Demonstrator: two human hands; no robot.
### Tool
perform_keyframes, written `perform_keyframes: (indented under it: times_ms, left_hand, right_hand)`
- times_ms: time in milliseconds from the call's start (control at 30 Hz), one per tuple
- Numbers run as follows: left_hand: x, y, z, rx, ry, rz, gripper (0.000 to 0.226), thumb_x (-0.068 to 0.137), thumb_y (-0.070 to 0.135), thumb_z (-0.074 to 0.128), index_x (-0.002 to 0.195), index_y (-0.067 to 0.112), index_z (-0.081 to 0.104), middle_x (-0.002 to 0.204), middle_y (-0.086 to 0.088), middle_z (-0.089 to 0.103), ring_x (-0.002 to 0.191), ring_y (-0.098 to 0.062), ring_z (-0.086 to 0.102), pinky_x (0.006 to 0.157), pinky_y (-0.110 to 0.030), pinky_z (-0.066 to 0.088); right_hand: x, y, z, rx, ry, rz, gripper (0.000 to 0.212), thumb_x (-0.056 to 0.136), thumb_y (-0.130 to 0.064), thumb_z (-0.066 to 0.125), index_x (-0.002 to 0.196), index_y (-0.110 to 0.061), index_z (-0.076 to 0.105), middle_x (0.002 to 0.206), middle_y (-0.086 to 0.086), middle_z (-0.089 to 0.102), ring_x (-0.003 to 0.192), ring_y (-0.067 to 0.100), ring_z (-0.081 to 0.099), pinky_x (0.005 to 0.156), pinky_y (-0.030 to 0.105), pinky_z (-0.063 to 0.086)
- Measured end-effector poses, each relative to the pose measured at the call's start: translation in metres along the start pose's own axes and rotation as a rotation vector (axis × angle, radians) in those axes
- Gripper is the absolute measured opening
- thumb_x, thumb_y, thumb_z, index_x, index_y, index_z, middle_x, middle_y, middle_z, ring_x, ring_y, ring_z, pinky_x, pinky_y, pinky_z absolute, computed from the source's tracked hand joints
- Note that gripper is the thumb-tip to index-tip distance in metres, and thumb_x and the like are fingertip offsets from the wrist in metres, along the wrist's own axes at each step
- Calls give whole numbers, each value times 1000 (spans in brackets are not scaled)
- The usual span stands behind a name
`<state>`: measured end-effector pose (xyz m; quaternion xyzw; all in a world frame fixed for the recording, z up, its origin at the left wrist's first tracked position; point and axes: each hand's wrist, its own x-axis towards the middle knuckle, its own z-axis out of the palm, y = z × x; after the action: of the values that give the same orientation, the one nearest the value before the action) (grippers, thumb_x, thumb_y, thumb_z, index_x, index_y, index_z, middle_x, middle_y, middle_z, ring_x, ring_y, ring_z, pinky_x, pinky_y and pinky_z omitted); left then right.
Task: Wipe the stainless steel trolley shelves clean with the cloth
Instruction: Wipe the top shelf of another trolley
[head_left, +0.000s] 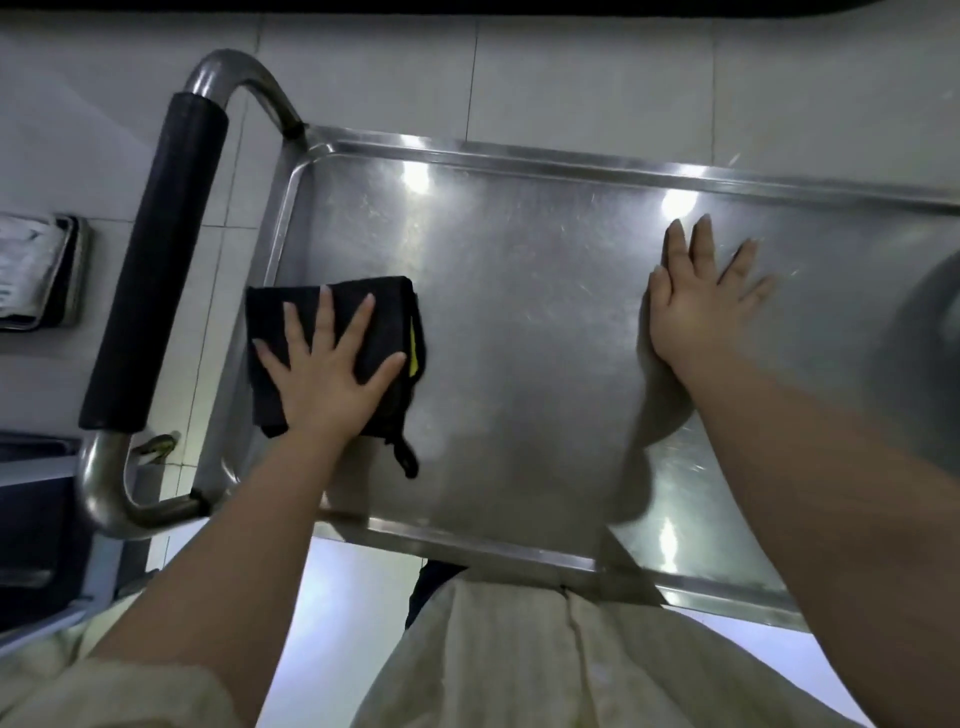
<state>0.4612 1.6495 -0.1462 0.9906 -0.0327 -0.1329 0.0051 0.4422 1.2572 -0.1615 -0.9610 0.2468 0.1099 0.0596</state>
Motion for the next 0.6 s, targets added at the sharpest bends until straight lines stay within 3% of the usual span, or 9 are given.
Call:
perform_keyframes:
  times_ms: [100,267,333,467,600]
  left_hand:
    - [-14,39,5,-47,27,-53,78,78,90,6,148,58,-5,165,6,-5,148,-36,-12,109,-71,-9]
    - [-44,186,18,7,6,354,79,81,85,18,152,52,6,166,1,2,148,-44,-7,106,-75,-7]
    - [-58,215,20,15,8,413,78,82,84,21,152,50,9,165,2,4,148,-42,-5,107,-75,-6]
    - [-60,161,23,-2,44,359,78,81,84,24,150,55,5,165,8,0,150,-35,-6,110,-71,-6]
    - [-56,36,18,3,55,79,80,77,84,25,150,55,9,165,9,3,150,-35,1,111,-71,0]
  right_hand:
    - [-1,-1,-1,-23,-8,20,56,101,-48,9,155,-36,0,165,-7,-4,147,46,-7,110,72,-4]
    - [0,4,-5,-25,-23,12,56,102,-47,10,155,-36,-1,164,-7,-6,147,45,-8,111,71,-3]
    - [-1,7,-6,-8,-16,-2,55,102,-47,14,155,-37,2,165,-8,-3,147,44,-7,110,71,-2]
    - [-2,8,-7,27,-35,-21,56,101,-49,15,155,-39,1,164,-9,-5,147,42,-12,110,71,-7]
    - [-2,4,-6,18,-49,-40,65,94,-62,15,154,-41,0,164,-8,-7,146,43,-14,109,72,-8]
